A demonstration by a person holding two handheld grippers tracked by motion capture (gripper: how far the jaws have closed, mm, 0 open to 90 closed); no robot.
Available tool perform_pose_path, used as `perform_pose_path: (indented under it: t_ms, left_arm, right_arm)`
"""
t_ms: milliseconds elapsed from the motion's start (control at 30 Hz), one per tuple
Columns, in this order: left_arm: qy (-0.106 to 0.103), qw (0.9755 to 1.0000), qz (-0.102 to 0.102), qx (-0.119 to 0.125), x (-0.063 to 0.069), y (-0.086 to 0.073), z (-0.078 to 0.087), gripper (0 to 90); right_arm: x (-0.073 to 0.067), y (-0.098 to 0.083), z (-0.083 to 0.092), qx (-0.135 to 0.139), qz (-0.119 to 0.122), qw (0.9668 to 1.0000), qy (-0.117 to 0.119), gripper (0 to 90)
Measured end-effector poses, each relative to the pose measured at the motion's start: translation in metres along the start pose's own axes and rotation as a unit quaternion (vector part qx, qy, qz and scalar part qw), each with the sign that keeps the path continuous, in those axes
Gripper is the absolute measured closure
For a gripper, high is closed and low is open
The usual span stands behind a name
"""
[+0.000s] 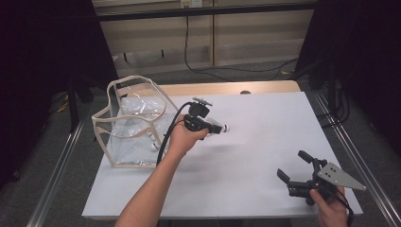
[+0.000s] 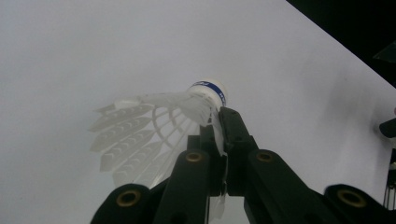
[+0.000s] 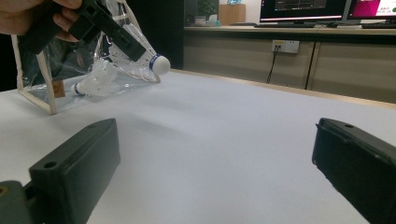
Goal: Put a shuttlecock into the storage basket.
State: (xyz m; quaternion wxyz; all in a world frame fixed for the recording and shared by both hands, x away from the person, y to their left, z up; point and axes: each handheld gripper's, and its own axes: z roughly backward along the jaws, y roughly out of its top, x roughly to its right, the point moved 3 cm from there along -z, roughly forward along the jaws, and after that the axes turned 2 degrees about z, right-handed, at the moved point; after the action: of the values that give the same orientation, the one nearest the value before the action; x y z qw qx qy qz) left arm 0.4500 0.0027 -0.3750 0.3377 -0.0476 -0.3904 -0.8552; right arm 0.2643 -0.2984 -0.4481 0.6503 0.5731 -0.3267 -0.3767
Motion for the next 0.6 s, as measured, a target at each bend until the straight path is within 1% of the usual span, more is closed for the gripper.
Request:
perform_pose_path:
  t_ms: [233, 433, 600]
  left_arm:
    - [0.001, 1.0000, -0.001, -0.002, 0.004, 0.005, 0.008, 89.5]
    - [0.002, 1.0000, 0.005, -0.003, 0.006, 0.009, 0.015, 89.5]
    - [0.003, 1.0000, 0.001, -0.006, 0.007, 0.013, 0.022, 89.4]
  right_arm:
    - [0.000, 0.000, 0.000, 0.000, 0.001, 1.0000, 0.001, 0.7]
    - [0.000, 0.000, 0.000, 0.000, 0.001, 1.0000, 0.000, 0.7]
    - [-0.001, 0.000, 0.000, 0.000, 0.000, 1.0000, 0.001, 0.7]
